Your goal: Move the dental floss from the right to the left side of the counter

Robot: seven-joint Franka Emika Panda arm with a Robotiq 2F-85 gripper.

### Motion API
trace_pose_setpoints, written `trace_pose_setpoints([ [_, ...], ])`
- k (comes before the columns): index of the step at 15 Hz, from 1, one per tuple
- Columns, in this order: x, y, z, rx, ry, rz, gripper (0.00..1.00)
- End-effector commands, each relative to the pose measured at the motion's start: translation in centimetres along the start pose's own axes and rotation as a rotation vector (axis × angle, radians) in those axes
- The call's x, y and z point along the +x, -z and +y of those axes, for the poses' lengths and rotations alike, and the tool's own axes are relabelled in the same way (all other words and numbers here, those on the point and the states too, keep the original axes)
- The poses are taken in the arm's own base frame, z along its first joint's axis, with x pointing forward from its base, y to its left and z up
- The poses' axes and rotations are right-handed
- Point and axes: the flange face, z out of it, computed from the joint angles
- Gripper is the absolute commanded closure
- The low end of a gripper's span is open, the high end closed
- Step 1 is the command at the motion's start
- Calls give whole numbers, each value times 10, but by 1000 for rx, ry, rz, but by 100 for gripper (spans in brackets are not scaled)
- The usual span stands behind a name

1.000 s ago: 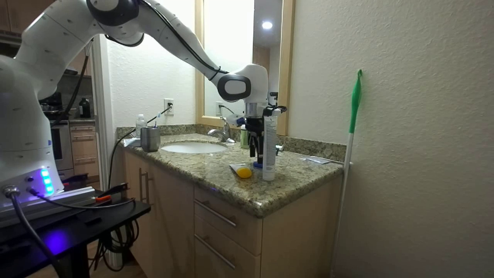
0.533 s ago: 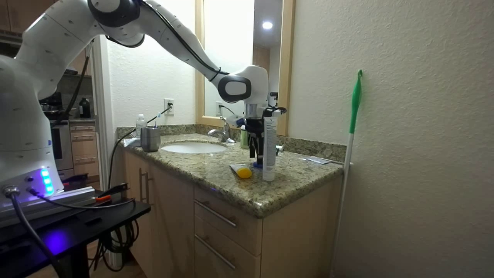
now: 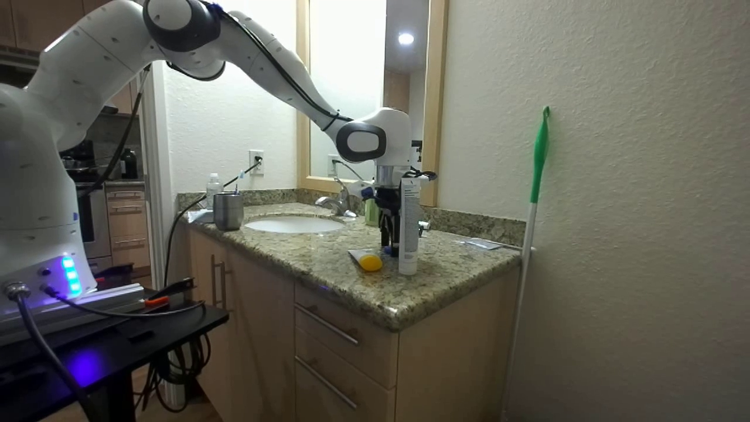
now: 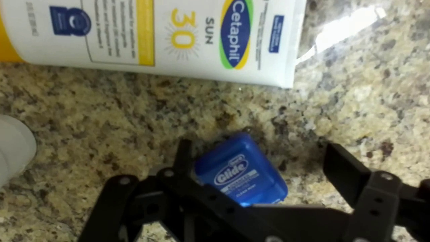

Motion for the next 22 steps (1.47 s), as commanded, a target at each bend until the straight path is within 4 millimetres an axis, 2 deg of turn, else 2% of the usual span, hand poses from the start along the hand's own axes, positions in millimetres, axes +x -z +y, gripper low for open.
trace_pose_setpoints([
  [1,2,-1,-1,-6,7,-1,26],
  [8,5,2,1,-22,21,3,76],
  [9,5,2,1,-24,25,3,79],
  [13,5,3,-3,-22,52,2,79],
  [16,-5,20,-16,1,186,13,79],
  [20,-25,47,-54,32,406,-4,79],
  [22,-46,66,-80,25,512,-28,79],
])
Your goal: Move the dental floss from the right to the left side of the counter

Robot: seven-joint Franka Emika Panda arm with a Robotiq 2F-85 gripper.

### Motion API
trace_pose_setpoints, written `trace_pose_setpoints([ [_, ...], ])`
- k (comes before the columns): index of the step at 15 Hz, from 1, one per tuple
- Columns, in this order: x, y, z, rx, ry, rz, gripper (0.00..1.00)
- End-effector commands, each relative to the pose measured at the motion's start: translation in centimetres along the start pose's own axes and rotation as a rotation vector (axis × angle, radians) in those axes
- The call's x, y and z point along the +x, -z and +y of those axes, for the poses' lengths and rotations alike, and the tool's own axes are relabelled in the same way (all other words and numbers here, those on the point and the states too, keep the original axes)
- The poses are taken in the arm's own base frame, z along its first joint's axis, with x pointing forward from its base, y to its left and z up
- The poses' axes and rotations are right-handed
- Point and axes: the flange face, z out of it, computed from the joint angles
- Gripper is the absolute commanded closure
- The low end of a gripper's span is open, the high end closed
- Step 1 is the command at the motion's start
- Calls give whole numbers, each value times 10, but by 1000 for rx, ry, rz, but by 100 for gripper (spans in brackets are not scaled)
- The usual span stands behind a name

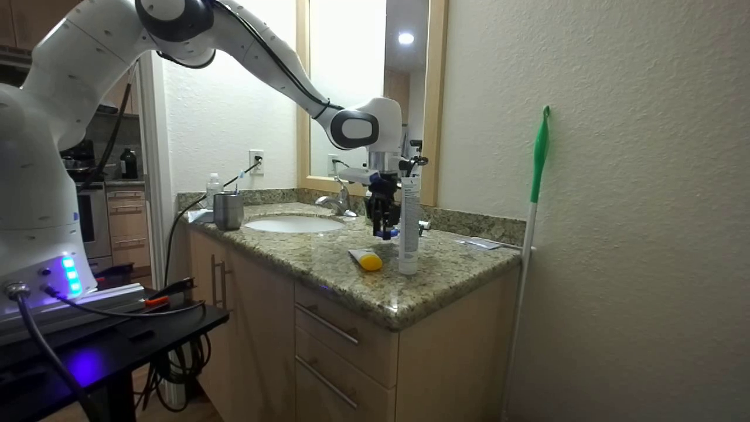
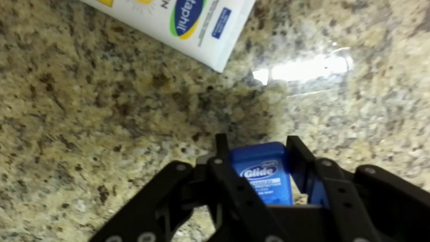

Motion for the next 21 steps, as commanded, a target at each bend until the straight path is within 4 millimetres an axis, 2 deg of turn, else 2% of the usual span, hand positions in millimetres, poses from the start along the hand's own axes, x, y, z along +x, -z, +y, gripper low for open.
trace_pose_setpoints([
  [1,-32,40,-59,7,192,-63,79],
  [5,-63,54,-142,-7,386,-159,79],
  [7,-82,48,-193,10,483,-204,79],
  [8,-88,42,-210,26,530,-225,79],
  [9,-63,47,-188,11,445,-187,54],
  [10,-72,43,-208,17,480,-204,54],
  [11,-77,40,-219,20,500,-215,54],
  [13,-81,38,-221,23,509,-222,54],
  [14,-81,38,-218,23,510,-222,79],
  [16,-76,47,-242,-45,567,-217,79],
  [21,-80,99,-372,-318,752,-191,79],
])
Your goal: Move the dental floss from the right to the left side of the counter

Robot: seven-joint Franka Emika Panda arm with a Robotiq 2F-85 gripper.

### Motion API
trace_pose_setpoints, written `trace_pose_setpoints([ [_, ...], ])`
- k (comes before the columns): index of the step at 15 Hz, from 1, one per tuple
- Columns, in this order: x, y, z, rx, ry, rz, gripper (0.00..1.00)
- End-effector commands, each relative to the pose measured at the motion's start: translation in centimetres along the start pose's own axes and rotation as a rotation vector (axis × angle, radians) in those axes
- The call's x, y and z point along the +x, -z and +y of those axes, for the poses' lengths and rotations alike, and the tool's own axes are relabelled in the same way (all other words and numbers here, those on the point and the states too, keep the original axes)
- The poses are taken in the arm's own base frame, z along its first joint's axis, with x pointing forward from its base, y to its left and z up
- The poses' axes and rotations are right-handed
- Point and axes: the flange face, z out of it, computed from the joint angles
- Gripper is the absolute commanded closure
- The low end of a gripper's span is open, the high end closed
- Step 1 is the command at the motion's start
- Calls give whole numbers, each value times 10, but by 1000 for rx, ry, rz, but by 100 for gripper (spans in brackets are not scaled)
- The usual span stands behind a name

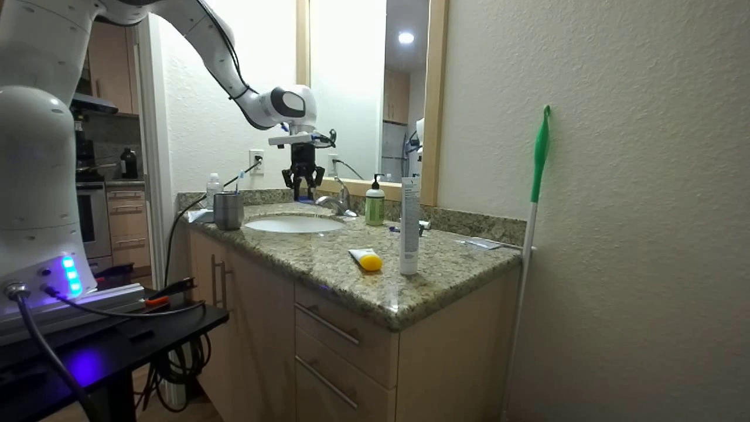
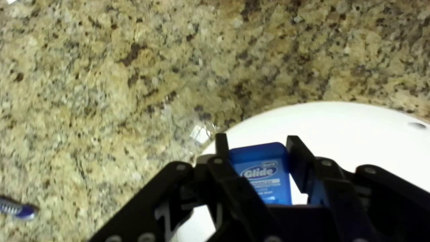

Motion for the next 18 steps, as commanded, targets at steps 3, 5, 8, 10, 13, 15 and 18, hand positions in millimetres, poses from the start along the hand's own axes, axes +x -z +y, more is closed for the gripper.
trace_pose_setpoints([
  [3,62,105,-103,-258,208,-30,79],
  [5,81,144,-118,-298,325,12,79],
  [8,78,152,-131,-289,310,55,54],
  [10,78,150,-130,-287,304,50,54],
  [13,92,143,-128,-277,354,52,79],
  [15,106,139,-142,-237,480,62,79],
  [18,129,126,-161,-156,638,59,79],
])
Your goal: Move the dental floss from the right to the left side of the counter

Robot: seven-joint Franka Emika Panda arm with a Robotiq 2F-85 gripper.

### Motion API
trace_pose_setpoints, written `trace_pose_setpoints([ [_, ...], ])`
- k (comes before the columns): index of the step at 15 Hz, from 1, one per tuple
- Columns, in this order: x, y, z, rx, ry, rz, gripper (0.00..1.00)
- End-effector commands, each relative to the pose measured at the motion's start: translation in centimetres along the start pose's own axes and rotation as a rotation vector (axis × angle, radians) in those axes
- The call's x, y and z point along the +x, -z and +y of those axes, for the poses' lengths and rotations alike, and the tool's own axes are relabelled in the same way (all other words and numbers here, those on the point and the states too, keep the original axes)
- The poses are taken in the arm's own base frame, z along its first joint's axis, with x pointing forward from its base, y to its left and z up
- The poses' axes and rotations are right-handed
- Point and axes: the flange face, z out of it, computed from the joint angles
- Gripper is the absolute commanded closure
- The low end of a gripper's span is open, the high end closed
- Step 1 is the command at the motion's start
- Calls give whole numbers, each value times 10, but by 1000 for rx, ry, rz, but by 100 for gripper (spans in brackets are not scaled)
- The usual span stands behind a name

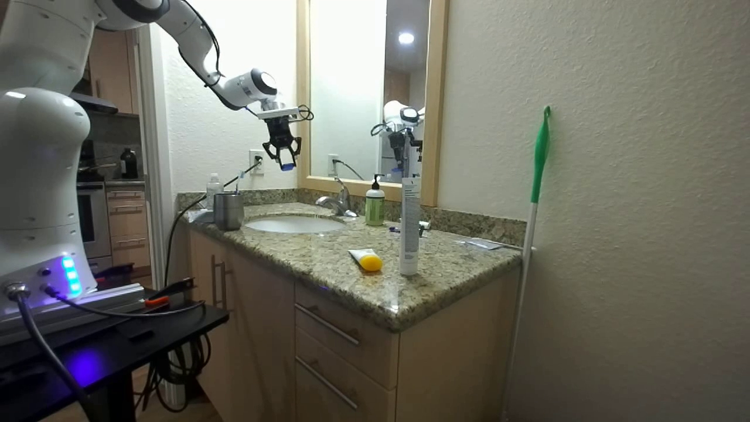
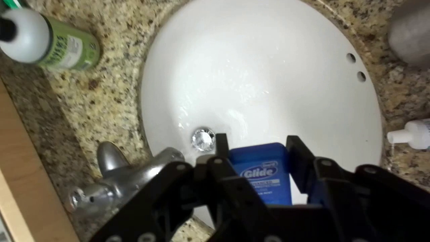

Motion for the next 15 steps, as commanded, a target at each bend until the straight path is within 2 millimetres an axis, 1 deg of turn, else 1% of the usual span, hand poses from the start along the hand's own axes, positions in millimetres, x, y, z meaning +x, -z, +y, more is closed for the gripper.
trace_pose_setpoints([
  [1,38,-19,-2,74,185,27,79],
  [4,74,-45,-21,90,342,-16,79],
  [6,93,-60,-34,79,396,-67,79],
  [7,97,-58,-36,72,403,-70,79],
  [8,86,-60,-37,78,358,-44,79],
  [9,93,-64,-41,78,365,-48,54],
  [11,94,-65,-43,78,364,-49,54],
  [12,92,-64,-41,76,360,-48,79],
  [13,100,-65,-40,57,374,-22,79],
  [15,127,-63,-48,35,417,42,79],
])
